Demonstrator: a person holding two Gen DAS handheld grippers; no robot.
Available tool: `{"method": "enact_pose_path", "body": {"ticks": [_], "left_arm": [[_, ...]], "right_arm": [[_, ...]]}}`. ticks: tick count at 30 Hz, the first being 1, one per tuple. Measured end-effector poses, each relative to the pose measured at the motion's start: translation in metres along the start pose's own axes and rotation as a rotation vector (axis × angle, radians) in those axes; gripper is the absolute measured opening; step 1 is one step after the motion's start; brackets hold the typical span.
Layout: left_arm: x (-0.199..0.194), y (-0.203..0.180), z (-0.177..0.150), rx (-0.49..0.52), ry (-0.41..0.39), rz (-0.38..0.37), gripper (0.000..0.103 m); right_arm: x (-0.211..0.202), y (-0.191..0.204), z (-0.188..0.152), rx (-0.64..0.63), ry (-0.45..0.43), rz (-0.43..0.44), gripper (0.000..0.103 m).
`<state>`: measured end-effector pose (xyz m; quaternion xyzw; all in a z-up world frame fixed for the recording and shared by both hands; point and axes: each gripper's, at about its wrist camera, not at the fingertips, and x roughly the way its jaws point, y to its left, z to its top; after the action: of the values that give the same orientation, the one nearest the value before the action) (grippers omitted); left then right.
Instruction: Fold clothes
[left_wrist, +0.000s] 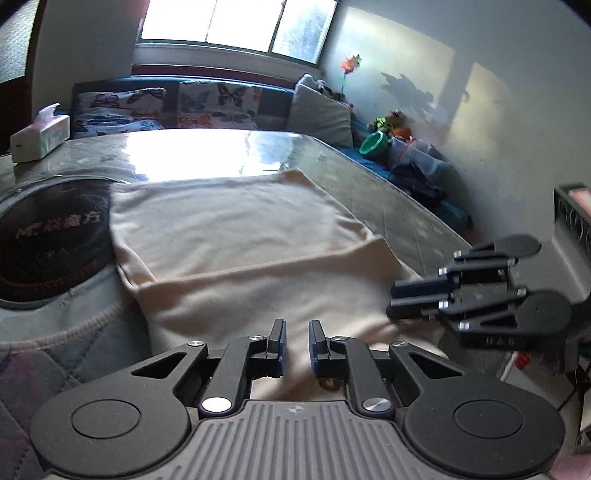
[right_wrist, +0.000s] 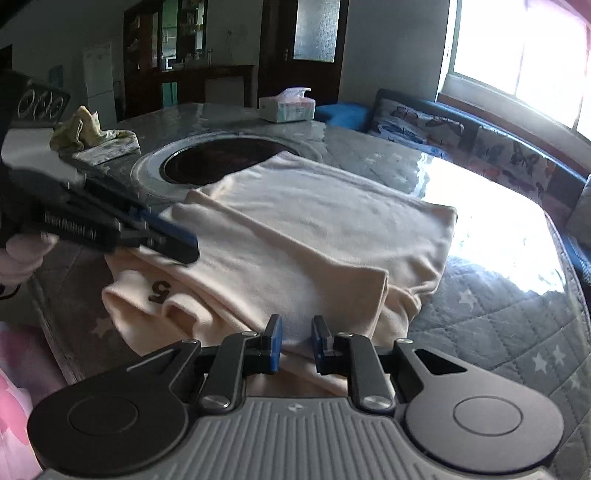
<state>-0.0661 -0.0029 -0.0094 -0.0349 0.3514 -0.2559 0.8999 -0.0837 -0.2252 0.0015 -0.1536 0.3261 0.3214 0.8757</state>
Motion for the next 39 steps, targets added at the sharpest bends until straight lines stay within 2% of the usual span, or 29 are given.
{"method": "enact_pose_path", "body": {"ticks": [13,18,19,21,22,25,29,34,38,39], "left_arm": [[-0.003,-0.005,-0.005,0.034,-0.006,0.021,0.019],[-0.022,-0.002,-0.005,0.065,-0.025,0.039,0.020],[-0.028,-0.003,-0.006,0.078,-0.026,0.040,0.022],[-0.037,-0.006,-0.013,0.116,-0.017,0.038,0.041],[-0.042,-0.008,-0.017,0.138,-0.011,0.035,0.043],[-0.050,-0.020,-0.031,0.236,0.016,0.030,0.043],[-0.053,-0.039,-0.047,0.383,-0.002,0.057,0.043],[-0.047,-0.044,-0.047,0.423,-0.030,0.061,0.043],[-0.041,-0.050,-0.051,0.502,-0.054,0.064,0.042],[-0.040,-0.051,-0.051,0.512,-0.060,0.063,0.035]], "right_arm": [[0.002,0.004,-0.003,0.023,-0.006,0.000,0.018],[-0.008,0.004,-0.002,0.017,-0.011,0.003,0.018],[-0.011,0.005,-0.003,0.006,-0.010,0.003,0.020],[-0.018,0.007,-0.003,-0.013,-0.006,0.005,0.022],[-0.021,0.008,-0.004,-0.022,-0.004,0.007,0.024],[-0.030,0.010,-0.007,-0.050,0.007,0.004,0.026],[-0.038,0.014,-0.012,-0.092,0.033,0.004,0.031],[-0.044,0.018,-0.016,-0.139,0.055,0.002,0.038],[-0.046,0.022,-0.021,-0.171,0.066,0.005,0.043],[-0.045,0.023,-0.022,-0.178,0.071,0.004,0.045]]}}
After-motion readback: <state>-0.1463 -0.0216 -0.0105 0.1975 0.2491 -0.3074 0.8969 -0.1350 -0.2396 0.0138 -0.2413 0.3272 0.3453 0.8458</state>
